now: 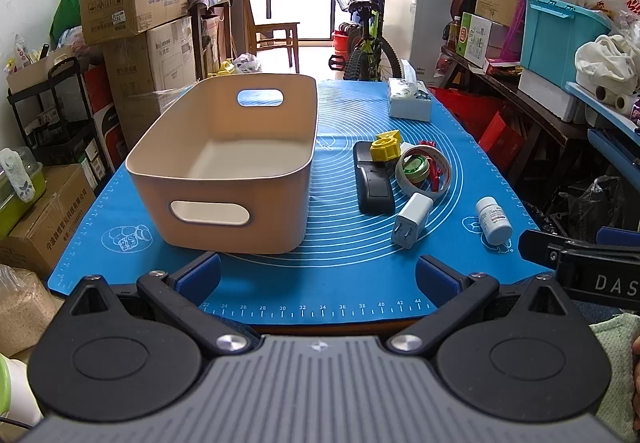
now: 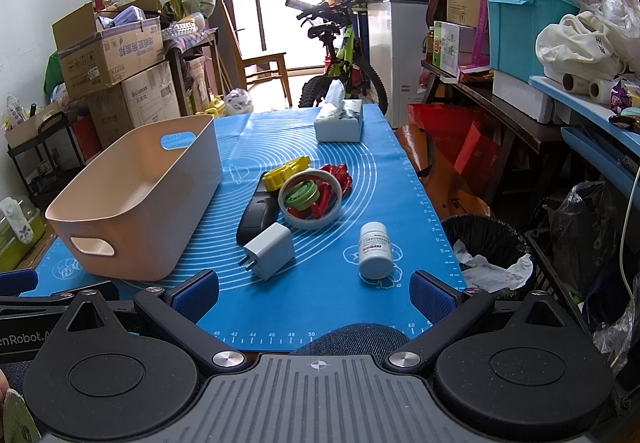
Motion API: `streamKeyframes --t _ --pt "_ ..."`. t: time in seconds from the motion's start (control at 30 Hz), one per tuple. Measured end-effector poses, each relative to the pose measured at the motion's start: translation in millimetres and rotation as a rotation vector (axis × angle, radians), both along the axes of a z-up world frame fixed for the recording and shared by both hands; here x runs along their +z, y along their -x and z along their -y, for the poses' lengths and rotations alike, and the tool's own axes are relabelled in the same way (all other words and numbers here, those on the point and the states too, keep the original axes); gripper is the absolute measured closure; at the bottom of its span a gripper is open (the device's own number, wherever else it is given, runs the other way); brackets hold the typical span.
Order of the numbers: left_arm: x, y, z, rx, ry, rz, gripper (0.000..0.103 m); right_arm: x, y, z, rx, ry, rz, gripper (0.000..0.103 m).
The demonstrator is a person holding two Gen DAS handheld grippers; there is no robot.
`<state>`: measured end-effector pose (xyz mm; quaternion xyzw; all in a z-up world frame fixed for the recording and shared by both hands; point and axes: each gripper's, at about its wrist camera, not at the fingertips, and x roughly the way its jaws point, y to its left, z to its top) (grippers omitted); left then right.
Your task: Organize rigid objects
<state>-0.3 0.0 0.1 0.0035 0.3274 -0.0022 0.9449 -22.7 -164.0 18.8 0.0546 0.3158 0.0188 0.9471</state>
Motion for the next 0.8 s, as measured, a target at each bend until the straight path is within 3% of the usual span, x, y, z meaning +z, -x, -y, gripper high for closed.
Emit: streamKeyframes --t 0.8 --pt "3.3 -1.7 4.0 -0.001 0.002 0.002 0.001 0.2 0.3 -0.2 0.000 0.001 0.001 0.002"
